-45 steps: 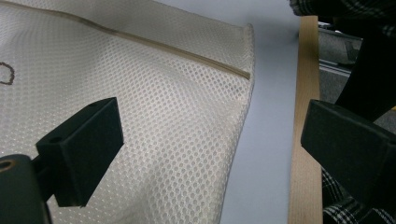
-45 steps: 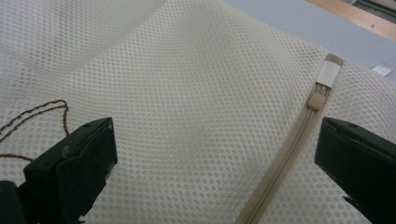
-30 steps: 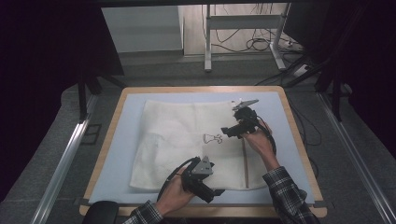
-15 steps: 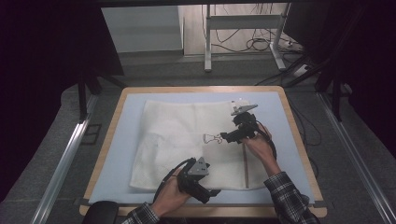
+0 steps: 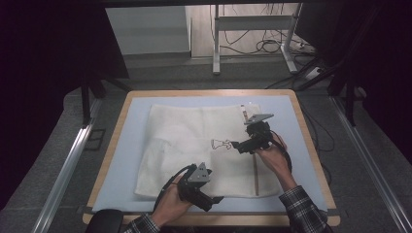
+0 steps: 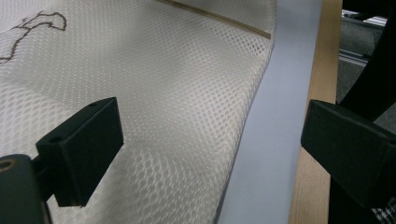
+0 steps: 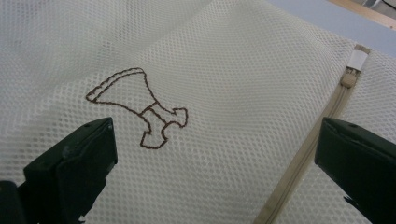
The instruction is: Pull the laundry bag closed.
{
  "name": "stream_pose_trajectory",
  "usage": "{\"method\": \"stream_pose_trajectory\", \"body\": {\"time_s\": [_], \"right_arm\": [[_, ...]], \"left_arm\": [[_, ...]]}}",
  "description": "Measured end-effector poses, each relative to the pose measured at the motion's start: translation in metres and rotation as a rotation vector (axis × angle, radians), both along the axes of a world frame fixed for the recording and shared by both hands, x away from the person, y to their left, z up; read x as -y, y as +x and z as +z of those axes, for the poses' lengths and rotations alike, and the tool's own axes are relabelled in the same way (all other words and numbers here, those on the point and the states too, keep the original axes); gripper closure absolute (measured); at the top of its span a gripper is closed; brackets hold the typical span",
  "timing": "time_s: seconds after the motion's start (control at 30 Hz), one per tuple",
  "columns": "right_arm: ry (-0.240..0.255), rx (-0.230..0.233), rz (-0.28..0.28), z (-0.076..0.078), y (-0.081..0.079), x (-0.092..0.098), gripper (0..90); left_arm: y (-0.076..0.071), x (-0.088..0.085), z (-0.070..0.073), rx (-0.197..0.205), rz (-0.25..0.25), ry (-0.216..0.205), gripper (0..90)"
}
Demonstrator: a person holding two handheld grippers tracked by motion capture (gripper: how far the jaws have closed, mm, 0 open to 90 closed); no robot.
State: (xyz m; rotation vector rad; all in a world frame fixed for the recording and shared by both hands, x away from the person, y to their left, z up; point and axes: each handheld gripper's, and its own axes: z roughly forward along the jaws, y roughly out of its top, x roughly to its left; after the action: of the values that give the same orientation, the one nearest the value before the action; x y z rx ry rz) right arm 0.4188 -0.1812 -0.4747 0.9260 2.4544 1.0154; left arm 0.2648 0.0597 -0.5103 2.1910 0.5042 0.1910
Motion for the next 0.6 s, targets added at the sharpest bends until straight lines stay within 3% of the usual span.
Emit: {"method": "stream_pose_trajectory", "body": {"time_s": [0.13,0.27,0.6], "right_arm": [[0.013,0.014,-0.001,0.002,-0.008,0.003,0.0],[0.023,0.027,0.000,0.003,-0.016,0.006,0.0],[0.064,0.034,0.004,0.006,-0.036,0.011,0.0]], "left_arm": [[-0.002,-0.002,0.000,-0.005,0.013,-0.017,5.3],[-0.002,-0.007,0.001,0.008,0.009,0.007,5.3],[-0.006,-0.020,0.002,0.003,0.039,-0.008,5.4]]}}
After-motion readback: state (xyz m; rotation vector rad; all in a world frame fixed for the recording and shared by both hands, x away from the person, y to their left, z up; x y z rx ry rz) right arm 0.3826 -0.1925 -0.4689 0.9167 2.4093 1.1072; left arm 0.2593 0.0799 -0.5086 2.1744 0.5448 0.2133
